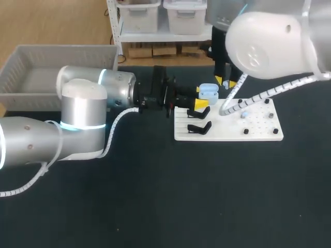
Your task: Pick up each earbud case from the left stands, insert the matching earbuds, close the lid, and place the case in the box.
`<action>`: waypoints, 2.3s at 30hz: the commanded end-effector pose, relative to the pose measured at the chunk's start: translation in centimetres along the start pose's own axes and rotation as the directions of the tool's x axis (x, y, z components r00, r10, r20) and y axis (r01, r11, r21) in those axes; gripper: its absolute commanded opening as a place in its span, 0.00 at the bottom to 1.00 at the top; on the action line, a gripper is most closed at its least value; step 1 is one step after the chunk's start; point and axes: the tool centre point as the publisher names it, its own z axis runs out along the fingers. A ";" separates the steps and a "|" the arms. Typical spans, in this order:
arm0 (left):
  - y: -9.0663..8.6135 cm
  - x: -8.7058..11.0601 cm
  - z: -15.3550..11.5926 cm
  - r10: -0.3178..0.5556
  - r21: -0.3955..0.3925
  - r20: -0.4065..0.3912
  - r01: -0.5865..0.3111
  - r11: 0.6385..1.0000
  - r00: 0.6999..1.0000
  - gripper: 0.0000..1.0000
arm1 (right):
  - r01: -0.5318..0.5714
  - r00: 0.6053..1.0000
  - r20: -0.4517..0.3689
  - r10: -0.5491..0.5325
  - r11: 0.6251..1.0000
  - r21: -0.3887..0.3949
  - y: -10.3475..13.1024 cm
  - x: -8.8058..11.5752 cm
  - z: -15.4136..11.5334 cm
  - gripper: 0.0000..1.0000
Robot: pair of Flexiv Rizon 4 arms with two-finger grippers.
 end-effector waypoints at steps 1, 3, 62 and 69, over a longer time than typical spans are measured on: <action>-0.6 -0.3 -0.1 0.003 -0.028 -0.006 -0.004 1.000 1.000 0.00 | 0.002 1.000 0.004 -0.002 0.999 0.033 1.1 0.4 -0.2 0.00; -0.6 -0.3 -0.1 0.005 -0.031 -0.011 -0.005 1.000 1.000 0.00 | -0.001 1.000 0.000 0.001 0.999 0.048 1.3 0.5 -0.1 0.00; -0.2 -0.6 0.0 0.016 -0.031 -0.022 -0.017 0.999 1.000 0.00 | -0.159 0.982 -0.076 0.171 0.977 0.143 3.0 0.7 1.9 0.00; -0.2 -0.6 0.0 0.016 -0.031 -0.022 -0.017 0.999 1.000 0.00 | -0.160 0.982 -0.079 0.173 0.976 0.150 2.9 0.4 2.3 0.00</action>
